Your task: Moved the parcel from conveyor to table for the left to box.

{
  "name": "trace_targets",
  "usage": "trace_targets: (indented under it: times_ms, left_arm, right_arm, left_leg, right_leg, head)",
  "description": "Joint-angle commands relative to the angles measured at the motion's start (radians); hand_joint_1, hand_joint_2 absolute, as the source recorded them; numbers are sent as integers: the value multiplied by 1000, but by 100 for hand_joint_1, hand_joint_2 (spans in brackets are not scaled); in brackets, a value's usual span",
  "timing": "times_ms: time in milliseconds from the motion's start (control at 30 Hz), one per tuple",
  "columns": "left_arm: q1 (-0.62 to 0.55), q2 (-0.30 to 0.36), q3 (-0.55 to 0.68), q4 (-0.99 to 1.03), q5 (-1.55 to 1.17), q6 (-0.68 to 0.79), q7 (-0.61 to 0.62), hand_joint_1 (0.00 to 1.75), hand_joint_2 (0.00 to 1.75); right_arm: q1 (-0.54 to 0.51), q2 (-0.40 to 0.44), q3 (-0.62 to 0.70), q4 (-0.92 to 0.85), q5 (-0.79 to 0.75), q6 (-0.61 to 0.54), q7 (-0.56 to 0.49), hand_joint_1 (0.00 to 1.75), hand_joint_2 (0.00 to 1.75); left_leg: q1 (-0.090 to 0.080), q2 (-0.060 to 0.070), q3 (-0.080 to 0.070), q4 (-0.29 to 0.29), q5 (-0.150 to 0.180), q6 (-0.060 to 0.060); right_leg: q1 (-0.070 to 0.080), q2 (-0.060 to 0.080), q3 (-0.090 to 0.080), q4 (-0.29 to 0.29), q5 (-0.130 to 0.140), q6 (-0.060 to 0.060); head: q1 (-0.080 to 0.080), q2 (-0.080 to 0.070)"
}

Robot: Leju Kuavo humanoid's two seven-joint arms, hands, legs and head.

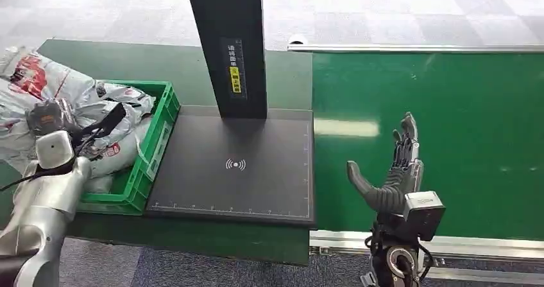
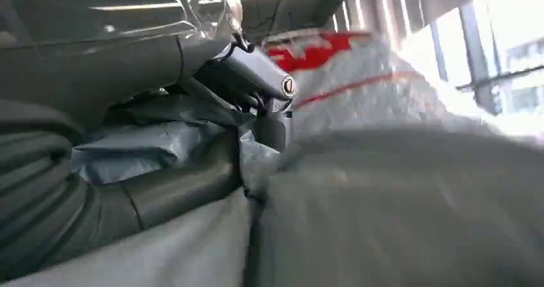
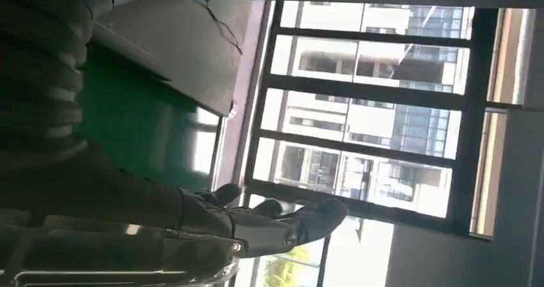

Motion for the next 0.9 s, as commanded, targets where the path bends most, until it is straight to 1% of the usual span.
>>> trace_targets:
  times_ms: [33,67,133,167,200,233,333,367,400,467,500,533,567,600,633,667,700,733,767,800,867,900]
  left_arm:
    - [62,63,-100,304,-4,-151,-28,175,175]
    - [63,59,-76,301,19,-140,-44,175,175]
    - [66,51,-57,282,32,-60,-81,175,175]
    - [67,44,-35,272,53,-21,-107,140,175]
    - [77,46,-40,250,46,80,-127,0,175]
    - [93,41,-9,225,73,225,-173,0,175]
    - [115,29,42,178,130,386,-260,0,175]
    - [117,25,49,159,139,414,-278,0,175]
    - [125,8,90,111,202,468,-353,0,175]
    - [132,-17,131,29,265,468,-424,0,175]
    - [150,-33,157,-44,300,468,-470,0,175]
    - [173,-68,209,-155,366,468,-556,0,175]
    - [169,-77,204,-158,361,468,-549,0,175]
    - [186,-117,245,-265,470,468,-640,0,175]
    - [196,-135,241,-316,523,468,-667,0,175]
    - [201,-132,221,-333,527,468,-649,0,175]
    - [216,-160,240,-414,639,468,-710,0,175]
    - [248,-177,212,-504,747,468,-752,0,175]
    - [260,-178,197,-534,741,468,-729,0,175]
    - [282,-197,191,-599,833,468,-777,0,175]
    - [359,-196,123,-723,935,468,-846,0,175]
    - [397,-213,112,-794,987,468,-909,0,175]
  right_arm:
    - [-60,-22,33,111,-7,1,2,0,175]
    - [-62,-23,29,111,-7,0,2,0,175]
    - [-61,-25,24,107,-7,-1,2,0,175]
    - [-56,-26,21,103,-7,-2,3,0,175]
    - [-51,-26,20,101,-7,-4,5,0,175]
    - [-39,-30,20,93,-11,-4,3,0,175]
    - [-36,-35,24,88,-12,-6,2,0,175]
    - [-39,-35,26,86,-12,-7,2,0,175]
    - [-42,-34,26,85,-12,-10,1,0,175]
    - [-44,-33,24,78,-12,-14,0,0,175]
    - [-46,-32,20,76,-12,-19,0,0,175]
    - [-46,-31,18,73,-11,-23,0,0,175]
    - [-46,-32,16,70,-11,-23,0,0,175]
    - [-46,-31,12,68,-10,-28,0,0,175]
    - [-44,-29,6,65,-10,-31,0,0,175]
    - [-43,-29,4,65,-10,-33,0,0,175]
    - [-41,-27,1,66,-8,-35,-1,0,175]
    - [-41,-26,-3,72,-4,-37,-3,0,175]
    - [-41,-25,-4,76,-3,-38,-5,0,175]
    - [-42,-25,-4,80,-1,-39,-7,0,175]
    - [-48,-29,-4,92,-1,-38,-14,0,175]
    - [-49,-30,-5,93,-6,-35,-19,0,175]
  left_leg:
    - [-2,6,9,-5,-1,0]
    - [-2,8,11,-8,0,0]
    - [-3,10,19,-8,-5,-2]
    - [-2,12,22,-12,-4,-3]
    - [-2,13,25,-11,-5,-4]
    - [-2,15,26,-13,-4,-4]
    - [-1,12,26,-15,-2,-5]
    - [-1,10,26,-14,-1,-6]
    - [0,10,25,-12,-2,-6]
    - [1,7,24,-11,0,-7]
    - [2,6,22,-11,0,-6]
    - [1,6,22,-10,0,-7]
    - [1,5,22,-10,0,-7]
    - [1,4,19,-10,0,-6]
    - [1,3,18,-10,0,-6]
    - [1,3,18,-9,0,-7]
    - [2,0,16,-9,0,-6]
    - [1,1,15,-9,0,-6]
    - [1,2,15,-9,0,-6]
    - [1,3,16,-9,-1,-7]
    - [1,4,14,-9,-1,-6]
    - [1,5,15,-9,-1,-6]
  right_leg:
    - [-2,6,6,-2,0,0]
    - [-2,8,8,-4,2,-1]
    - [-4,10,14,-1,-2,-4]
    - [-3,12,16,-4,0,-4]
    - [-4,13,18,-2,-1,-5]
    - [-3,15,17,-4,0,-6]
    - [-2,12,17,-4,0,-6]
    - [-2,11,18,-3,-1,-6]
    - [-1,10,17,-1,-2,-6]
    - [1,8,15,-1,-2,-6]
    - [1,7,14,-3,-1,-6]
    - [1,7,14,-1,-2,-6]
    - [1,7,13,0,-2,-6]
    - [1,5,12,-2,-2,-6]
    - [1,5,12,-1,-2,-6]
    - [1,5,11,0,-2,-6]
    - [1,2,11,-2,-2,-6]
    - [1,2,10,-1,-3,-6]
    - [1,4,9,-1,-2,-6]
    - [1,5,9,-1,-2,-6]
    - [1,6,8,-2,-2,-6]
    - [0,7,8,-2,-2,-6]
  head:
    - [1,0]
    - [0,0]
    - [0,0]
    - [0,0]
    - [0,0]
    - [0,0]
    - [0,0]
    - [0,0]
    - [0,0]
    - [0,0]
    - [0,0]
    - [0,0]
    - [0,0]
    - [0,0]
    - [0,0]
    - [0,0]
    - [1,0]
    - [0,0]
    - [1,0]
    - [0,0]
    - [0,0]
    - [0,0]
